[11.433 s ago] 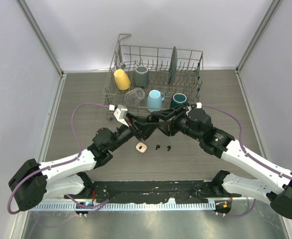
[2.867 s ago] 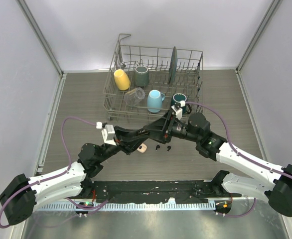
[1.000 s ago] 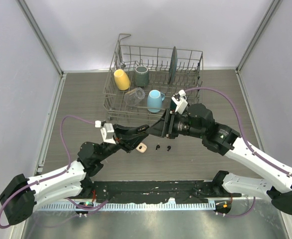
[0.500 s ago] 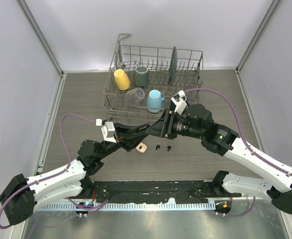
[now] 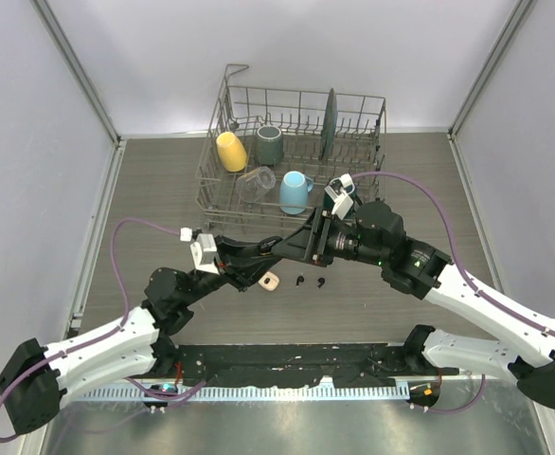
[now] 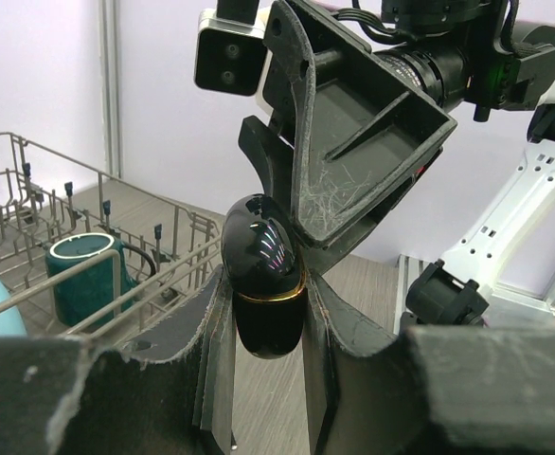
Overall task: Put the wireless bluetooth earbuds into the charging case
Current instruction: Open the charging case.
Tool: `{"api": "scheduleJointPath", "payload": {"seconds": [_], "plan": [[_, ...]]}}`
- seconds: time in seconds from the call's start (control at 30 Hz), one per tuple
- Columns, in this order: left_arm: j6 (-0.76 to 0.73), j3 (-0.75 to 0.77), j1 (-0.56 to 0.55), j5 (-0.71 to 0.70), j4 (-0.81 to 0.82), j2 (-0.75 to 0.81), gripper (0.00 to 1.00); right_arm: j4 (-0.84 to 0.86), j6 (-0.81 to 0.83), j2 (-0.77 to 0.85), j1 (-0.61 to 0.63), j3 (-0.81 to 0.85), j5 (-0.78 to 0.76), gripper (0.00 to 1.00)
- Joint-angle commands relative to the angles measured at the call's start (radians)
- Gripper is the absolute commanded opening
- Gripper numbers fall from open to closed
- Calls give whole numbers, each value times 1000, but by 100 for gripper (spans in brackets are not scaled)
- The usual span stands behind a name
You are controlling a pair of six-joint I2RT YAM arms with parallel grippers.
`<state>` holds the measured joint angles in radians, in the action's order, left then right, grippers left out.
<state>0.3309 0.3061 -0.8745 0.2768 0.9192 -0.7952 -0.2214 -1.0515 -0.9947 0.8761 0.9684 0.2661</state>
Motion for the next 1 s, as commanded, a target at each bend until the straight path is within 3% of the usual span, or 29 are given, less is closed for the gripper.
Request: {"api": "scheduleJointPath", "payload": {"seconds": [0.0,0.53,0.77,0.97], "plan": [[-13,18,-17,91,23,28,0,103,-22,8,-5,0,-44,52],[-30,5,-15,84,-19,62,0,119,-53,5,-23,4,-38,56],[-49,-35,-17,15,-25,99,0,114,1,53,-26,41,-53,57],[-69,-50,-17,-31,-54,140,0,-70,85,113,-34,87,-219,57]]}}
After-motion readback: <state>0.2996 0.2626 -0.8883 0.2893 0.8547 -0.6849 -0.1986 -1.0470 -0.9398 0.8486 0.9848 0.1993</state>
